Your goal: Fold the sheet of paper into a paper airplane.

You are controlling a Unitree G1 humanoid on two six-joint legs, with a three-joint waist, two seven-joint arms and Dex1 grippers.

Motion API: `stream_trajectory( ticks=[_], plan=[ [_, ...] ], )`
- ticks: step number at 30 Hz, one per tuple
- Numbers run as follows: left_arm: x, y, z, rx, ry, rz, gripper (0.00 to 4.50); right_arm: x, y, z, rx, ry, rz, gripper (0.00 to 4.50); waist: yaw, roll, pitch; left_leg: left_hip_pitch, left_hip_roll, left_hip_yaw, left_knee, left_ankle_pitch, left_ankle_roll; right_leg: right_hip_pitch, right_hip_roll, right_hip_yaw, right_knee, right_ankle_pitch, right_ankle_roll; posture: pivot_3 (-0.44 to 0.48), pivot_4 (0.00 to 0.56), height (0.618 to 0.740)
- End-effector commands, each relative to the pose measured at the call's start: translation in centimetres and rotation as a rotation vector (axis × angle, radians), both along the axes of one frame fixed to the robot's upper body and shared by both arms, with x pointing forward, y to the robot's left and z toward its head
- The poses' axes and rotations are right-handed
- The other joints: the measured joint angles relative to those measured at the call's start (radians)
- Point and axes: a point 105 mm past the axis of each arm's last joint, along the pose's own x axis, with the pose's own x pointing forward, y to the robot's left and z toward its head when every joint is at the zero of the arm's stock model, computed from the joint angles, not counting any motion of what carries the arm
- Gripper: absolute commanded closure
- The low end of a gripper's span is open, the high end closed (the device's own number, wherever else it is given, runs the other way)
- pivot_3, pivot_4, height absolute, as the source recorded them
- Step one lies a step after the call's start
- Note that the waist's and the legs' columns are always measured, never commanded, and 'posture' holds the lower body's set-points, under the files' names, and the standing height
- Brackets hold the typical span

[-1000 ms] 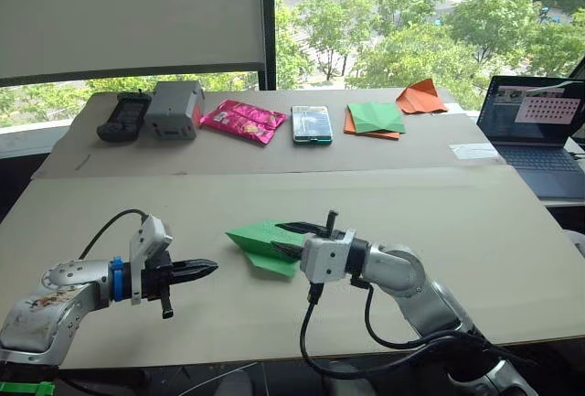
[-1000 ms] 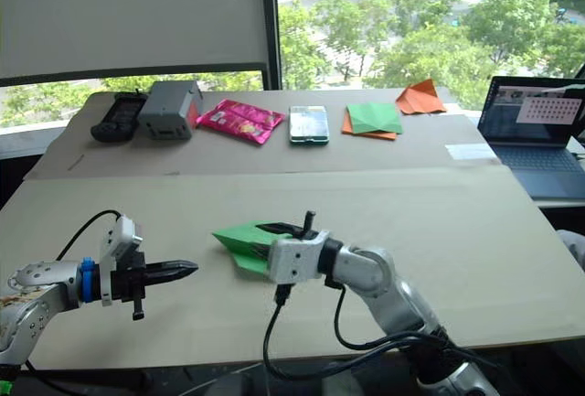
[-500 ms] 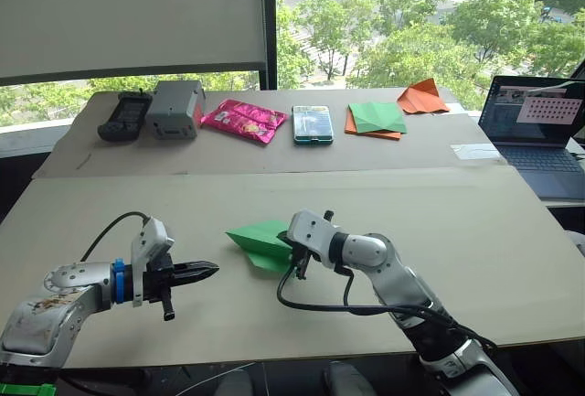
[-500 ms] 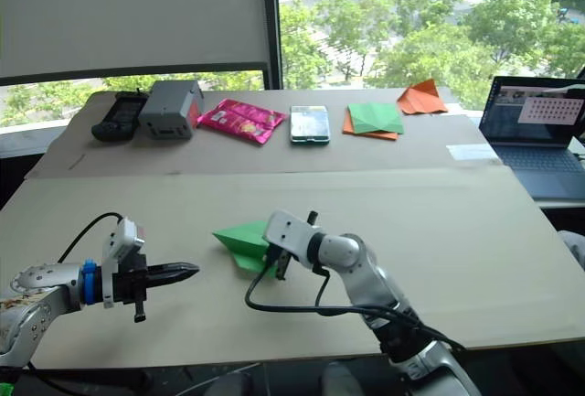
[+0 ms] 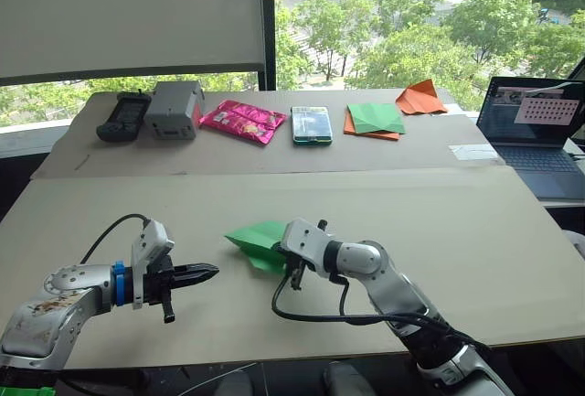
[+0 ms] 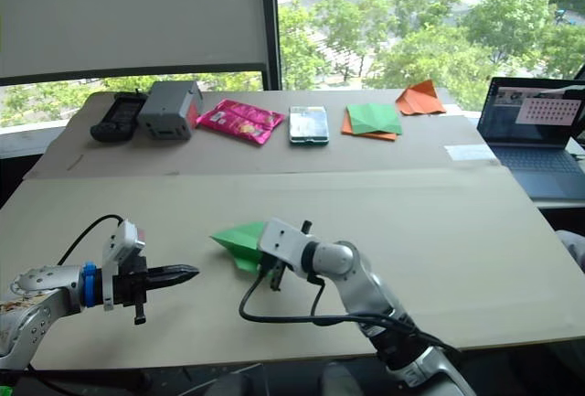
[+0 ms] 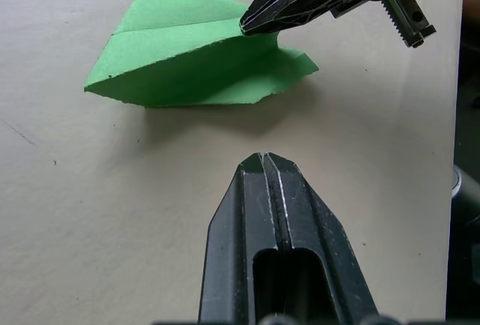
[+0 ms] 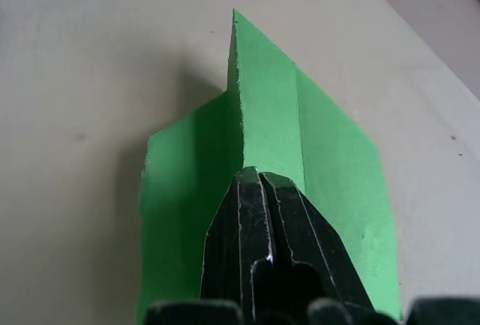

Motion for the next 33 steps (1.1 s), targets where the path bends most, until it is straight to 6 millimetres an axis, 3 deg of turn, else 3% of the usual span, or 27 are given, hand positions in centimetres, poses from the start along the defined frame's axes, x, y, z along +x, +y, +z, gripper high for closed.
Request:
stream_trajectory(
  ticks=[1, 10, 19, 30, 33],
  plan=[
    [0.1, -0.3, 0.6, 0.010, -0.033, -0.027, 4.50, -0.5, 0.4, 0.4, 0.021, 0.017, 0.020, 4.46, 0.001, 0.000, 0.000, 0.000, 0.000, 0.000, 0.000, 0.000, 0.000, 0.000, 0.000, 0.000, 0.000, 0.000, 0.000, 0.000, 0.150, 0.740],
    [0.8, -1.6, 1.0, -0.027, -0.059, -0.040, 4.50, -0.6, 0.1, -1.8, -0.008, 0.110, -0.028, 4.46, 0.003, 0.000, 0.000, -0.001, 0.000, 0.000, 0.000, 0.000, 0.000, 0.000, 0.000, 0.000, 0.000, 0.000, 0.000, 0.000, 0.150, 0.740],
    [4.1, -4.0, -1.0, -0.019, -0.129, 0.008, 4.50, -0.8, -0.3, -2.7, -0.022, 0.137, -0.058, 4.46, 0.003, -0.002, -0.004, 0.000, -0.001, 0.000, 0.001, 0.000, 0.000, 0.001, 0.000, 0.000, 0.000, 0.001, 0.001, 0.000, 0.150, 0.740],
    [4.8, -7.4, -1.5, -0.101, -0.096, -0.078, 4.50, 0.2, -0.7, -0.8, -0.004, 0.072, -0.130, 4.46, 0.008, -0.001, -0.004, -0.003, -0.001, -0.001, 0.005, 0.000, 0.000, 0.002, 0.001, 0.000, 0.000, 0.002, 0.004, 0.000, 0.150, 0.740],
    [5.5, -7.3, -2.8, -0.025, -0.095, -0.062, 4.50, 0.3, -0.7, 0.0, 0.008, 0.058, -0.134, 4.46, 0.008, -0.001, -0.004, -0.003, -0.001, -0.001, 0.006, 0.000, 0.000, 0.002, 0.001, 0.000, 0.000, 0.002, 0.004, 0.000, 0.150, 0.740]
  ],
)
